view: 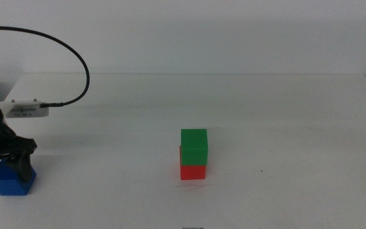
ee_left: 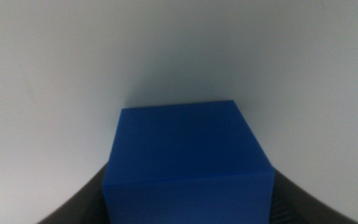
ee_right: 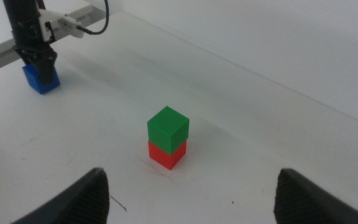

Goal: Stack red cubes first, then green, then blue cubes in a specific spot.

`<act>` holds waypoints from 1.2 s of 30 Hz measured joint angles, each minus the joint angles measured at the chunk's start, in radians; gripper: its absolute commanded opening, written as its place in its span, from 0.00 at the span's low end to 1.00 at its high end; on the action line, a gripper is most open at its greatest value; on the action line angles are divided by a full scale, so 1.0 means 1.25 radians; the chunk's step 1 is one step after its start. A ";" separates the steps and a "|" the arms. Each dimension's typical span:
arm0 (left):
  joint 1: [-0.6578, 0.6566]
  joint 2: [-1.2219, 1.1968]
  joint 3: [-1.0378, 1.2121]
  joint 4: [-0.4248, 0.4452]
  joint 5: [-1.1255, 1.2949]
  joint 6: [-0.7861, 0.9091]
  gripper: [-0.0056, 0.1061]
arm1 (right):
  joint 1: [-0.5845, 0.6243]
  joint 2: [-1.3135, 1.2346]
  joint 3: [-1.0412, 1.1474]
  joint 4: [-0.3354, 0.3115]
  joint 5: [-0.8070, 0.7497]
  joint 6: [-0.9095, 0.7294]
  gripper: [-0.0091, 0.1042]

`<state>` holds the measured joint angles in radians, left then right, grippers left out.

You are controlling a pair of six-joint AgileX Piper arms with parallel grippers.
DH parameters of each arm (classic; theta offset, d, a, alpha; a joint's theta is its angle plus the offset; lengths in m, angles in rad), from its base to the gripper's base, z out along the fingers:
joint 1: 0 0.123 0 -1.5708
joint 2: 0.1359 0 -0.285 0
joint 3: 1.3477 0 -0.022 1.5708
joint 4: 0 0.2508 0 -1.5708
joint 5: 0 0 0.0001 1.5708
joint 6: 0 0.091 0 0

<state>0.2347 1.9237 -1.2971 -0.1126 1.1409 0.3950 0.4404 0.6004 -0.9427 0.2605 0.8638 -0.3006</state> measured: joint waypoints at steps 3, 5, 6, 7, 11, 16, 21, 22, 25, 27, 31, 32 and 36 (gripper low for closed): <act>-0.003 -0.030 0.000 -0.002 0.038 0.000 0.10 | 0.000 0.000 0.000 0.000 0.000 0.000 0.68; -0.014 -0.072 0.000 0.000 0.041 -0.006 0.08 | 0.000 0.000 0.000 0.000 0.000 0.000 0.68; -0.026 -0.097 0.000 0.001 0.043 -0.022 0.07 | 0.000 0.000 0.000 0.000 0.000 0.000 0.68; -0.038 -0.116 -0.002 0.001 0.046 -0.044 0.06 | 0.000 0.000 0.000 0.000 0.000 0.000 0.68; -0.140 -0.181 -0.049 0.012 0.062 -0.214 0.05 | 0.000 0.000 0.000 0.000 0.000 0.000 0.68; -0.323 -0.183 -0.147 0.053 0.064 -0.383 0.05 | 0.000 0.000 0.000 0.000 0.000 0.000 0.68; -0.476 -0.138 -0.245 0.050 0.070 -0.499 0.06 | 0.000 0.000 0.000 0.000 0.000 0.000 0.68; -0.503 -0.125 -0.265 0.045 0.071 -0.521 0.06 | 0.000 0.000 0.000 0.000 0.000 0.000 0.68; -0.580 -0.081 -0.321 0.041 0.074 -0.579 0.06 | 0.000 0.000 0.000 0.000 0.000 0.000 0.68; -0.620 -0.056 -0.361 0.040 0.074 -0.604 0.06 | 0.000 0.000 0.000 0.000 0.000 0.000 0.68; -0.679 -0.019 -0.422 0.038 0.075 -0.645 0.06 | 0.000 0.000 0.000 0.000 0.000 0.000 0.68; -0.689 -0.015 -0.429 0.038 0.075 -0.657 0.06 | 0.000 0.000 0.000 0.000 0.000 0.000 0.68; -0.703 -0.009 -0.439 0.038 0.078 -0.690 0.06 | 0.000 0.000 0.000 0.000 0.000 0.000 0.68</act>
<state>-0.6445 1.9130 -1.8457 -0.0647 1.2386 -0.4680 0.4404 0.6004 -0.9427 0.2605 0.8638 -0.3006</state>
